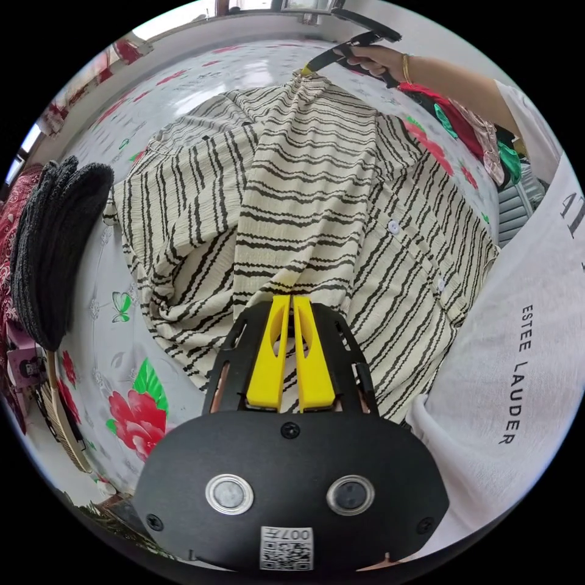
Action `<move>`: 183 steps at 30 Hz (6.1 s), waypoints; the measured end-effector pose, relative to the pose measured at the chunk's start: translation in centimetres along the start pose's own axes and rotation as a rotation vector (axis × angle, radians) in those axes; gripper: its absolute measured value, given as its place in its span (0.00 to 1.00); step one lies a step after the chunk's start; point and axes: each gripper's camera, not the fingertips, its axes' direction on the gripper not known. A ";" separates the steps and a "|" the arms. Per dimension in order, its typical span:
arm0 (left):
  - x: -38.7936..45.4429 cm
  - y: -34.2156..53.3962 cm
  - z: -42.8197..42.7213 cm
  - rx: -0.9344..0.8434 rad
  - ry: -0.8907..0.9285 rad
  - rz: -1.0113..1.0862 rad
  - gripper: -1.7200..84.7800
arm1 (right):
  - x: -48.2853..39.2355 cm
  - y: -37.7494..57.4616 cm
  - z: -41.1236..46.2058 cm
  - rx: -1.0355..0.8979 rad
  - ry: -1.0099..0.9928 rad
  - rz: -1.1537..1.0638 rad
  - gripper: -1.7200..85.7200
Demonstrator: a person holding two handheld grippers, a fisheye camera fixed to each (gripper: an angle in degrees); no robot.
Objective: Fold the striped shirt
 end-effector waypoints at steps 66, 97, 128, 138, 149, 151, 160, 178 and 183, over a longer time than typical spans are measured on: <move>0.0 16.6 -2.4 0.057 0.382 -0.470 0.01 | 1.2 38.4 -3.9 0.027 -0.749 0.442 0.02; -13.8 9.9 4.6 0.241 0.241 -0.899 0.14 | 9.8 32.7 4.9 0.338 -0.779 0.980 0.10; -16.0 23.9 7.1 0.326 0.527 -1.050 0.10 | -7.1 12.8 -7.5 0.208 -0.470 0.025 0.02; -16.4 28.3 8.4 0.429 0.704 -1.064 0.15 | -27.0 8.2 9.7 -0.300 -0.488 -0.403 0.06; -16.8 26.7 10.0 0.492 0.854 -1.026 0.18 | -3.5 11.3 7.9 -0.055 -0.636 0.267 0.11; -17.6 25.8 10.2 0.491 0.882 -1.020 0.18 | -1.7 12.9 10.1 -0.105 -0.692 0.357 0.12; -19.7 26.8 9.3 0.461 0.850 -1.166 0.06 | -7.4 17.8 14.8 -0.362 -0.955 0.271 0.15; -19.5 26.8 1.8 0.427 0.748 -0.986 0.04 | 0.7 8.0 16.5 -0.058 -1.038 0.460 0.03; -21.8 24.5 -5.1 0.606 0.664 -0.852 0.04 | -1.1 2.0 8.7 0.113 -1.114 0.306 0.02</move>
